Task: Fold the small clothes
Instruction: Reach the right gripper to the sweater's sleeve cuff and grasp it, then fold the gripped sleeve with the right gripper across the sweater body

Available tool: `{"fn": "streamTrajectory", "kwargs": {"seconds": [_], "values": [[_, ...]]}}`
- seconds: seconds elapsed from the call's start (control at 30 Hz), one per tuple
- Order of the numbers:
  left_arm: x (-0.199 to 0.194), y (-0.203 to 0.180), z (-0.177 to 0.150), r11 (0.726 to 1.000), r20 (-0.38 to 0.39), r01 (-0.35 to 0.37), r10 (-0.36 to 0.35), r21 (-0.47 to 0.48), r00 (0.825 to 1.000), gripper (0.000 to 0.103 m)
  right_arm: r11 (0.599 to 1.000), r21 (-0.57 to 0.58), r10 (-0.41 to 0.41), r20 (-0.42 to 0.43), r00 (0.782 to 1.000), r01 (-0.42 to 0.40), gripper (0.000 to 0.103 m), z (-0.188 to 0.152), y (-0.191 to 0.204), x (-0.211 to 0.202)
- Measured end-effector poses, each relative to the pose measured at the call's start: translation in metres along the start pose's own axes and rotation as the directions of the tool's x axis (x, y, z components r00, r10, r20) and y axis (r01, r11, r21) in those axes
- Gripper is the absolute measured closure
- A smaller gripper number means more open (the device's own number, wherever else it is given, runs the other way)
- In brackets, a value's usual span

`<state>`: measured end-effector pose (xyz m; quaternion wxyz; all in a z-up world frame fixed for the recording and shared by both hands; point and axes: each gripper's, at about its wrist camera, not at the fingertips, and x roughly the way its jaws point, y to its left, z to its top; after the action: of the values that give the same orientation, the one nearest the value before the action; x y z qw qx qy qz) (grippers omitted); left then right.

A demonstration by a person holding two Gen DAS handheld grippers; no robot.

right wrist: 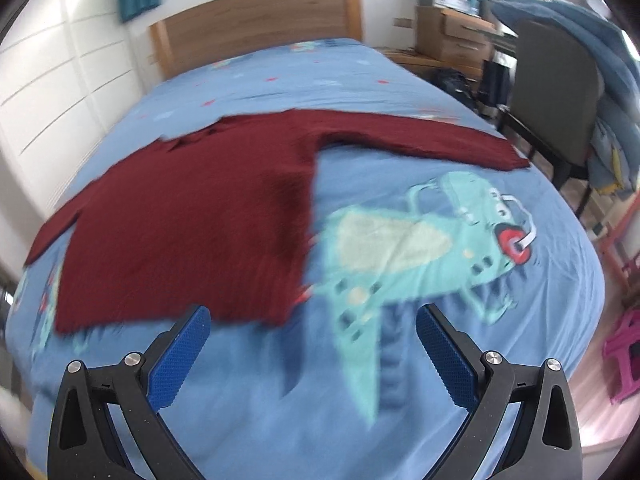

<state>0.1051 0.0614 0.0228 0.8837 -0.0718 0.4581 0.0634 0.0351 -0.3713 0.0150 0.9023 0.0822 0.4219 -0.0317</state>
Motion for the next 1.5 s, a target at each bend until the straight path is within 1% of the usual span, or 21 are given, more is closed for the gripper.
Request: {"fn": "streamTrajectory", "kwargs": {"seconds": [0.1, 0.2, 0.33, 0.4, 0.5, 0.57, 0.7, 0.8, 0.87, 0.9, 0.97, 1.03, 1.07, 1.1, 1.13, 1.17, 1.37, 1.4, 1.43, 1.47, 1.5], "values": [[0.008, 0.006, 0.011, 0.999, 0.017, -0.041, 0.042, -0.026, 0.999, 0.001, 0.994, 0.11, 0.024, 0.002, 1.0, -0.024, 0.001, 0.032, -0.036, 0.023], [0.014, 0.013, 0.021, 0.995, 0.049, -0.056, 0.06, -0.079, 0.997, 0.001, 0.982, 0.185, 0.031, 0.013, 0.999, -0.033, 0.001, 0.055, -0.061, 0.041], [0.02, 0.017, 0.031, 0.992, 0.093, -0.067, 0.076, -0.105, 0.993, 0.001, 0.946, 0.319, 0.054, 0.021, 0.998, -0.058, 0.001, 0.081, -0.104, 0.073], [0.026, 0.015, 0.035, 0.991, 0.094, -0.077, 0.087, -0.105, 0.992, 0.001, 0.929, 0.367, 0.052, 0.016, 0.999, -0.054, 0.001, 0.09, -0.122, 0.091], [0.036, 0.014, 0.039, 0.992, 0.076, -0.076, 0.084, -0.105, 0.994, 0.001, 0.904, 0.423, 0.053, 0.014, 0.999, -0.054, 0.005, 0.102, -0.146, 0.115], [0.042, 0.012, 0.042, 0.992, 0.061, -0.077, 0.084, -0.101, 0.995, 0.001, 0.876, 0.477, 0.063, 0.022, 0.998, -0.066, 0.007, 0.11, -0.165, 0.13], [0.059, 0.008, 0.048, 0.992, 0.008, -0.088, 0.089, -0.093, 0.996, 0.001, 0.778, 0.615, 0.102, 0.072, 0.992, -0.125, 0.009, 0.12, -0.208, 0.161], [0.075, 0.008, 0.052, 0.992, -0.048, -0.081, 0.077, -0.099, 0.996, 0.001, 0.736, 0.662, 0.112, 0.088, 0.99, -0.142, 0.009, 0.124, -0.228, 0.176], [0.082, 0.008, 0.054, 0.991, -0.059, -0.096, 0.091, -0.092, 0.994, 0.001, 0.708, 0.688, 0.113, 0.111, 0.987, -0.159, 0.01, 0.127, -0.243, 0.183], [0.086, 0.009, 0.054, 0.991, -0.063, -0.093, 0.087, -0.094, 0.994, 0.001, 0.684, 0.708, 0.116, 0.131, 0.984, -0.175, 0.011, 0.129, -0.253, 0.188], [0.092, 0.011, 0.056, 0.991, -0.071, -0.09, 0.083, -0.103, 0.994, 0.001, 0.652, 0.733, 0.114, 0.162, 0.98, -0.197, 0.016, 0.131, -0.268, 0.192], [0.097, 0.012, 0.059, 0.99, -0.076, -0.096, 0.089, -0.1, 0.993, 0.001, 0.611, 0.759, 0.11, 0.198, 0.974, -0.223, 0.026, 0.131, -0.283, 0.197], [0.099, 0.012, 0.06, 0.99, -0.076, -0.1, 0.093, -0.097, 0.993, 0.001, 0.588, 0.773, 0.108, 0.216, 0.97, -0.238, 0.028, 0.131, -0.29, 0.199], [0.1, 0.013, 0.061, 0.99, -0.077, -0.102, 0.095, -0.095, 0.992, 0.001, 0.554, 0.791, 0.106, 0.241, 0.965, -0.258, 0.033, 0.131, -0.299, 0.202], [0.102, 0.014, 0.062, 0.99, -0.079, -0.106, 0.099, -0.093, 0.992, 0.001, 0.537, 0.8, 0.103, 0.253, 0.962, -0.268, 0.037, 0.132, -0.304, 0.205], [0.103, 0.015, 0.062, 0.99, -0.083, -0.111, 0.103, -0.093, 0.991, 0.001, 0.516, 0.808, 0.1, 0.271, 0.957, -0.283, 0.038, 0.132, -0.308, 0.208], [0.113, 0.027, 0.062, 0.984, -0.117, -0.118, 0.103, -0.132, 0.988, 0.001, 0.449, 0.831, 0.077, 0.331, 0.94, -0.329, 0.052, 0.137, -0.318, 0.216], [0.114, 0.029, 0.062, 0.984, -0.123, -0.116, 0.099, -0.139, 0.987, 0.001, 0.435, 0.84, 0.074, 0.327, 0.942, -0.325, 0.059, 0.139, -0.319, 0.217], [0.115, 0.03, 0.062, 0.983, -0.127, -0.115, 0.097, -0.143, 0.987, 0.001, 0.43, 0.844, 0.074, 0.32, 0.944, -0.32, 0.072, 0.14, -0.32, 0.218], [0.115, 0.031, 0.062, 0.983, -0.128, -0.116, 0.098, -0.145, 0.987, 0.001, 0.426, 0.848, 0.079, 0.311, 0.947, -0.314, 0.08, 0.142, -0.319, 0.22], [0.115, 0.032, 0.063, 0.982, -0.127, -0.118, 0.099, -0.146, 0.987, 0.001, 0.423, 0.85, 0.086, 0.306, 0.948, -0.313, 0.093, 0.146, -0.317, 0.222]]}}
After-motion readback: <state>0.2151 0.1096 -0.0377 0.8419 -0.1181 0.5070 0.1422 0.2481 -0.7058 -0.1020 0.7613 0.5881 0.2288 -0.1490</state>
